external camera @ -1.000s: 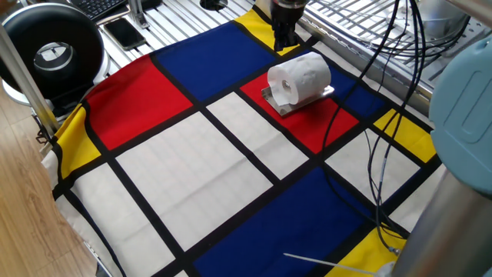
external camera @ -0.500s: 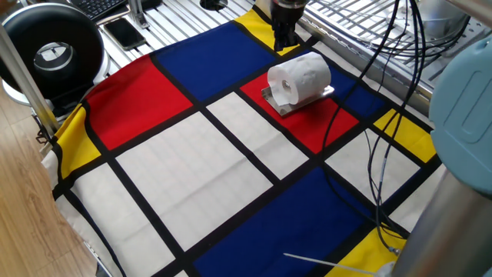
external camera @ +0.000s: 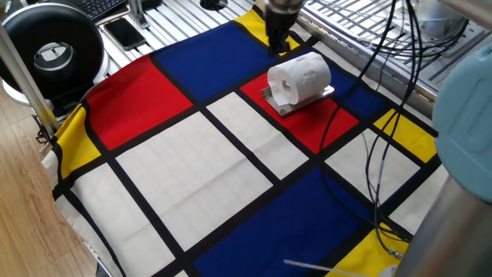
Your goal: Put the toilet paper on its holder
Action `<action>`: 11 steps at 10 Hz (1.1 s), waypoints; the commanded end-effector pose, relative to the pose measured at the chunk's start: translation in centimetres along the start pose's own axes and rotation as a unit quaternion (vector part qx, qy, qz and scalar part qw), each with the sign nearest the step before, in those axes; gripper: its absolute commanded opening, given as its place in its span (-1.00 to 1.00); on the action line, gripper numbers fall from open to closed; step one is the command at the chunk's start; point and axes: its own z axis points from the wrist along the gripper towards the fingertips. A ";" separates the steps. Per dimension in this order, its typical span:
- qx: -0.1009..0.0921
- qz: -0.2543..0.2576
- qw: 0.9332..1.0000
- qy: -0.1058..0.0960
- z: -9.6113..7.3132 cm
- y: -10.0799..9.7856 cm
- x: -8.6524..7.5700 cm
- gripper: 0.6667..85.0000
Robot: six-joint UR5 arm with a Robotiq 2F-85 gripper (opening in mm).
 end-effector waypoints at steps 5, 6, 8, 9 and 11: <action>-0.022 -0.034 0.998 -0.039 -0.3 1.5 -2.7 -0.91; -0.031 -0.024 0.998 -0.050 0.0 2.7 -4.5 -0.87; -0.025 0.001 0.998 -0.057 0.7 4.3 -7.1 -0.82; -0.031 0.012 0.998 -0.059 0.5 5.1 -8.0 -0.82; -0.023 0.025 0.999 -0.031 -0.7 4.9 -7.7 -0.81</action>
